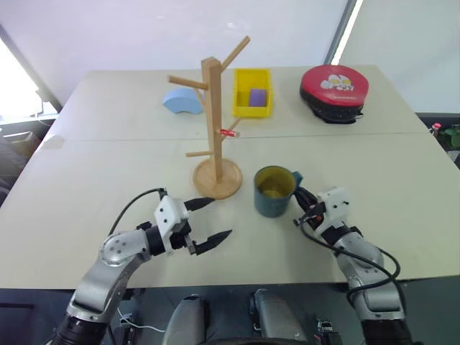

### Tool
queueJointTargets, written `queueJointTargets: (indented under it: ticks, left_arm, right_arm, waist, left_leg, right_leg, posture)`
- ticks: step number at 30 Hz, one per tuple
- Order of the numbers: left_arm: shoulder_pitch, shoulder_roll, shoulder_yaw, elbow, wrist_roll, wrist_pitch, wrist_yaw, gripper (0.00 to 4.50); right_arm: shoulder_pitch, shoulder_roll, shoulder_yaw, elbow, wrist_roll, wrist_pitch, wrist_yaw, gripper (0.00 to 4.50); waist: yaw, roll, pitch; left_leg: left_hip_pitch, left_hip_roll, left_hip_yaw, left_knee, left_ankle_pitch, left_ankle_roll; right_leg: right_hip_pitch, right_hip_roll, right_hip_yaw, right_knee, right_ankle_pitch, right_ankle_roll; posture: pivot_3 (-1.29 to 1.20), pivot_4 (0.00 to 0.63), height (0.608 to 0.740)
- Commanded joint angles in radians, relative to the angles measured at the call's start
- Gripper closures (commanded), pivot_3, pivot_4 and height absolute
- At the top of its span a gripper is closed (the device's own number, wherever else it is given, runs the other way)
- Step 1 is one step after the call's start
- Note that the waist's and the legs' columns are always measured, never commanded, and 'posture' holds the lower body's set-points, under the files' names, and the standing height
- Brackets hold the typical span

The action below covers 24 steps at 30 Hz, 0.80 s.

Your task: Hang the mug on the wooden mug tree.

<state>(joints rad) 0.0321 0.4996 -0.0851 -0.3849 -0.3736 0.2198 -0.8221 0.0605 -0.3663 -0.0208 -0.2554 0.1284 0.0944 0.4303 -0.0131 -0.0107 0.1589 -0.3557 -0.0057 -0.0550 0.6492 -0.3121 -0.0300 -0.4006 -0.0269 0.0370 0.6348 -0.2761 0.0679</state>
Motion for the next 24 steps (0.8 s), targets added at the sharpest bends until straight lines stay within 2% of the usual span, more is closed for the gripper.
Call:
queueJointTargets:
  ticks: [1,6,11,15,20,24]
  left_arm:
    - [-0.002,0.015,0.065,0.013,-0.009,-0.034,0.007,0.0]
    - [-0.003,0.043,0.115,0.048,-0.011,-0.058,-0.015,0.0]
    - [-0.02,0.053,0.149,0.071,-0.02,-0.067,-0.015,0.0]
    - [-0.023,0.057,0.155,0.075,-0.025,-0.069,-0.019,0.0]
    - [-0.033,0.056,0.229,0.037,-0.134,-0.004,-0.012,0.0]
    - [-0.045,0.105,0.281,-0.003,-0.224,0.067,-0.043,0.0]
  right_arm:
    - [-0.035,-0.089,0.046,-0.135,-0.091,-0.062,0.06,4.47]
    - [-0.163,-0.187,0.073,-0.246,-0.136,-0.028,0.119,4.47]
    - [-0.322,-0.17,0.074,-0.296,-0.115,0.078,0.114,4.47]
    - [-0.365,-0.18,0.091,-0.3,-0.128,0.108,0.131,4.47]
    - [-0.423,-0.184,0.112,-0.303,-0.132,0.139,0.152,4.47]
    - [-0.481,-0.183,0.138,-0.288,-0.147,0.173,0.161,4.47]
  waist:
    - [-0.001,0.0,0.0]
    - [-0.001,0.0,0.0]
    - [0.002,-0.001,0.0]
    - [0.003,-0.001,0.0]
    - [-0.001,-0.001,0.001]
    - [-0.001,-0.001,0.001]
  left_leg:
    - [0.0,0.0,0.0,0.0,0.0,0.0]
    - [0.0,0.0,0.0,0.001,0.0,0.0]
    - [0.0,0.0,-0.001,0.002,0.0,0.0]
    - [-0.001,0.0,-0.003,0.002,0.0,0.0]
    - [-0.001,0.0,-0.003,0.002,0.0,0.0]
    - [-0.001,0.0,-0.004,0.002,0.0,0.0]
  right_leg:
    - [0.0,0.0,0.0,0.0,0.0,0.0]
    - [0.0,0.001,-0.001,0.001,0.0,0.0]
    - [0.001,0.0,-0.002,0.001,0.0,0.0]
    - [0.001,-0.001,-0.003,0.001,0.0,0.0]
    - [0.001,-0.002,-0.004,0.0,0.0,0.0]
    - [0.001,-0.002,-0.005,0.001,0.0,0.0]
  posture:
    - [0.0,0.15,0.74]
    - [0.0,0.15,0.74]
    - [0.0,0.15,0.74]
    - [0.0,0.15,0.74]
    - [0.0,0.15,0.74]
    - [0.0,0.15,0.74]
